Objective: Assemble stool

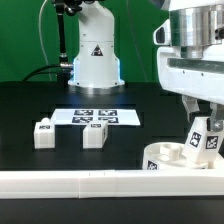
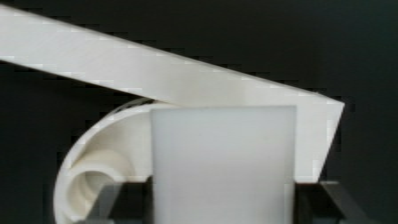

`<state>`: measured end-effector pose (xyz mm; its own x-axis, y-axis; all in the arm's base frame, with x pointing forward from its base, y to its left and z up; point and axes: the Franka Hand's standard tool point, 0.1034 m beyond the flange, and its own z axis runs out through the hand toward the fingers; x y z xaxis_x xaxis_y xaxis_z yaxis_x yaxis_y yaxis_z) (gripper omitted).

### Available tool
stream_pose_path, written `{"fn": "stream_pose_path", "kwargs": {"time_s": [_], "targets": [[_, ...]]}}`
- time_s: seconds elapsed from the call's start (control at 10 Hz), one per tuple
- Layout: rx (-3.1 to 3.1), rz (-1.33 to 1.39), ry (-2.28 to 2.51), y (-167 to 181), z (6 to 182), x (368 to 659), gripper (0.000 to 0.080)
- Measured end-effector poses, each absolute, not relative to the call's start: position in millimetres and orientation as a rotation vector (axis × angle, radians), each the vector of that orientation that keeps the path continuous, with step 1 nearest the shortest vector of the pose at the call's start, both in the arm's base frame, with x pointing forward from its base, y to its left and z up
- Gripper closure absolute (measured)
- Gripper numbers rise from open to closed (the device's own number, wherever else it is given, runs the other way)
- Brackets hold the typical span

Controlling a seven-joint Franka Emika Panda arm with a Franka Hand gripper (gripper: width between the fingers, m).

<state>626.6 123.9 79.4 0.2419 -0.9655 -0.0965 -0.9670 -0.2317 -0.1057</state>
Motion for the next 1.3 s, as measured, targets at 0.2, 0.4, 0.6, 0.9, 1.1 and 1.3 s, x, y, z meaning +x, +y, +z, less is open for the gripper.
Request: {"fn": "stream_pose_path", "kwargs": {"time_s": [0.2, 0.4, 0.6, 0.9, 1.1, 1.3], "targets": [[-2.227, 0.043, 1.992, 126.2, 79.7, 626.5, 0.0459], [-2.115, 0.066, 2.094, 127.8, 80.0, 627.0, 0.0459], [-1.887, 0.040, 2.205, 124.3, 79.0, 630.8, 0.0459], [-1.545, 0.045, 2.370, 126.4, 79.0, 630.4, 0.0459], [-1.389, 0.082, 2.456, 129.4, 78.4, 629.3, 0.0459], [-1.282, 0.113, 2.507, 130.3, 77.8, 628.4, 0.0459]]}}
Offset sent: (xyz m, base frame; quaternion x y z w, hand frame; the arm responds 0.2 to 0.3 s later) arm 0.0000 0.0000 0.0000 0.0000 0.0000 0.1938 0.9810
